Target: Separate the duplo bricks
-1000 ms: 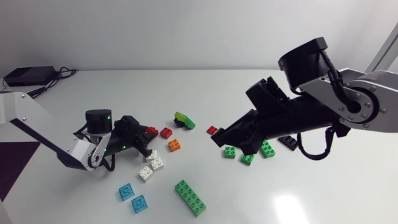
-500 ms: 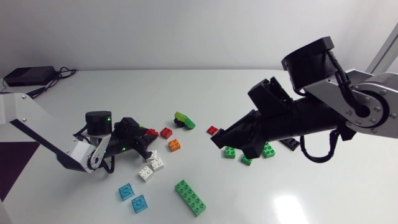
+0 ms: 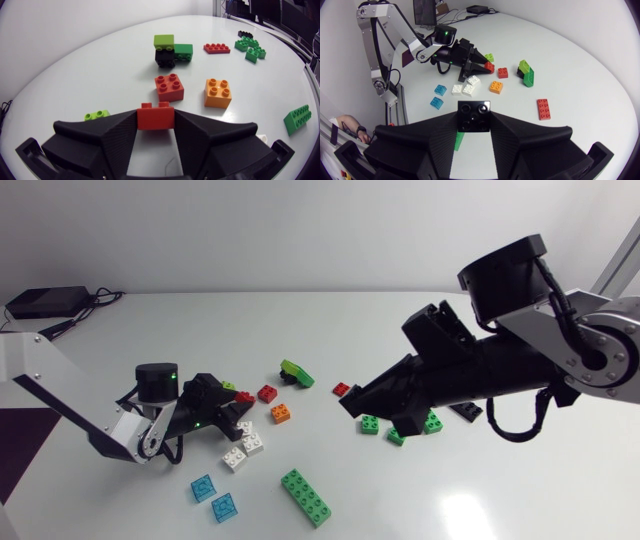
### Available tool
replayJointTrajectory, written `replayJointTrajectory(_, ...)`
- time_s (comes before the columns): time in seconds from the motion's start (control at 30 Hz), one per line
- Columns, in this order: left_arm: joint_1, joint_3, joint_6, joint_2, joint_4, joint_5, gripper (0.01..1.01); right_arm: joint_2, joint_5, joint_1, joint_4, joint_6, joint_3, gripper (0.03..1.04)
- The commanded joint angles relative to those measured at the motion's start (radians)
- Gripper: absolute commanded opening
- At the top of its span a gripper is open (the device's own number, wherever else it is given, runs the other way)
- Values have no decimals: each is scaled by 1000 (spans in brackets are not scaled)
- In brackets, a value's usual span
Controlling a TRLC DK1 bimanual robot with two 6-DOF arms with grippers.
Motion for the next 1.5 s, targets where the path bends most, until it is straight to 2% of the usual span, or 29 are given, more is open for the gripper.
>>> replayJointTrajectory(0.0,6,-35,-16,-16,-3,9,515,-13,-8,11,-8,-6,-23,249)
replayJointTrajectory(0.17,11,-42,-16,-25,-4,14,567,-14,-9,14,-9,-9,-26,249)
replayJointTrajectory(0.5,21,-31,-24,-86,-32,15,569,-22,-11,12,-15,-17,-31,249)
replayJointTrajectory(0.7,46,-3,5,-151,-133,46,561,-25,-12,9,-15,-25,-46,251)
replayJointTrajectory(0.87,46,35,94,-194,-284,69,516,-22,-12,9,-9,-31,-54,251)
replayJointTrajectory(1.23,-42,54,136,-209,-406,14,503,-23,-17,0,-8,-36,-66,251)
replayJointTrajectory(1.47,-42,90,163,-184,-442,-32,489,-25,-18,2,-3,-36,-71,251)
